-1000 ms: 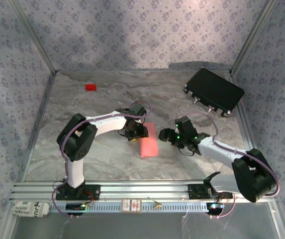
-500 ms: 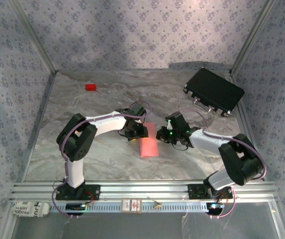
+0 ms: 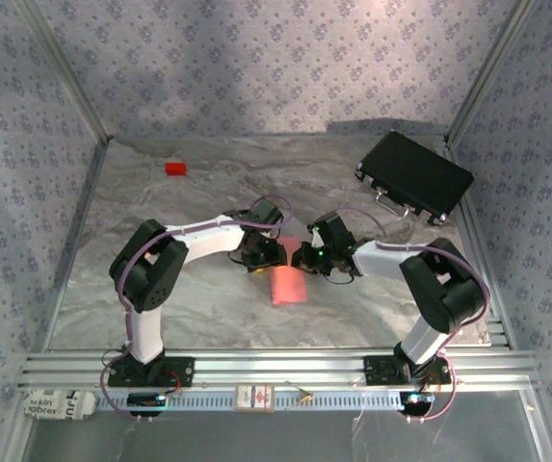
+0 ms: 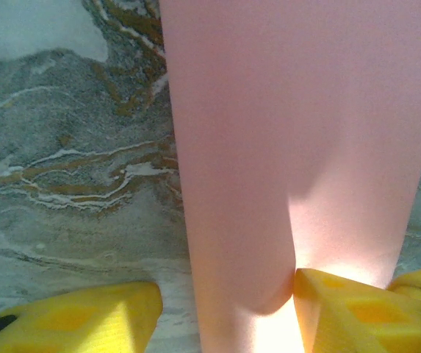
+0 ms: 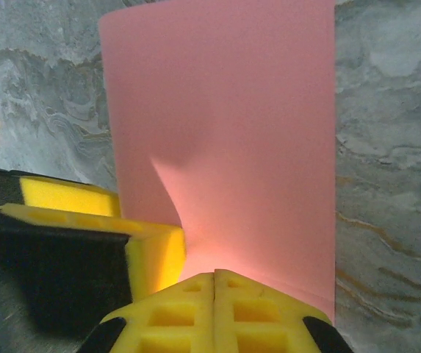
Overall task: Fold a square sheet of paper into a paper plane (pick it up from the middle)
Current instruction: Hold the square sheet of paper at the center of the table, then first fold the square sheet of paper in half at the center of the table.
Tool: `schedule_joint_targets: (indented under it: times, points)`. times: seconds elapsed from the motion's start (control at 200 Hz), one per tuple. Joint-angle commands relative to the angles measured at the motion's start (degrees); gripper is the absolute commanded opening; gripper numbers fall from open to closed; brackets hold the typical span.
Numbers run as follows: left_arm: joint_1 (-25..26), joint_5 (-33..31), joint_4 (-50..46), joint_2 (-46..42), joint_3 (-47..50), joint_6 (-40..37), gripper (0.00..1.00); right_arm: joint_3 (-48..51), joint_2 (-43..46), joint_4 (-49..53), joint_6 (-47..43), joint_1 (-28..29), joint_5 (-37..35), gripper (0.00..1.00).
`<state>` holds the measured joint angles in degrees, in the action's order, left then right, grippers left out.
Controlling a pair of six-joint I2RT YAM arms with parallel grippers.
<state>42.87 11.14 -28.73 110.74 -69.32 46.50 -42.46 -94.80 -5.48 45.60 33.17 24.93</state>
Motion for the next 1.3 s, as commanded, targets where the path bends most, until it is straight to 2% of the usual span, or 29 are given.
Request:
schedule_joint_targets:
  times: [0.0, 0.34, 0.65, 0.775, 0.85, 1.039, 1.139, 1.294]
  points:
    - [0.2, -3.6, 1.3, 8.4, 4.8, -1.1, 0.56, -1.6, -2.1, 1.7, -0.6, 0.3, 0.4, 0.0]
    - [0.1, -2.0, 1.8, 6.3, 4.4, -1.0, 0.57, 2.4, -4.8, 7.3, -2.8, 0.0, -5.0, 0.0]
    - [-0.2, 0.6, 1.9, -6.9, 2.4, -1.5, 0.63, 0.8, -3.5, 11.9, -6.5, -1.7, -5.7, 0.0]
    - [-0.8, 3.5, 4.9, -11.6, 4.0, -1.1, 0.62, 0.4, -2.8, 13.5, -7.7, -2.5, -5.9, 0.0]
    - [-1.2, 6.6, 9.0, -13.3, 6.1, -0.3, 0.55, 0.5, -2.3, 14.1, -8.4, -3.2, -5.9, 0.0]
    - [-2.5, 18.8, 26.5, -13.5, 12.6, 4.6, 0.19, 0.8, -2.8, 13.0, -8.0, -3.7, -4.6, 0.0]
    - [-2.6, 23.1, 31.6, -11.3, 13.5, 6.4, 0.01, 1.0, -3.0, 12.8, -7.6, -3.5, -4.9, 0.0]
    - [-2.7, 25.5, 36.1, -8.4, 15.0, 8.4, 0.0, 0.9, -3.1, 12.8, -7.5, -3.5, -5.0, 0.0]
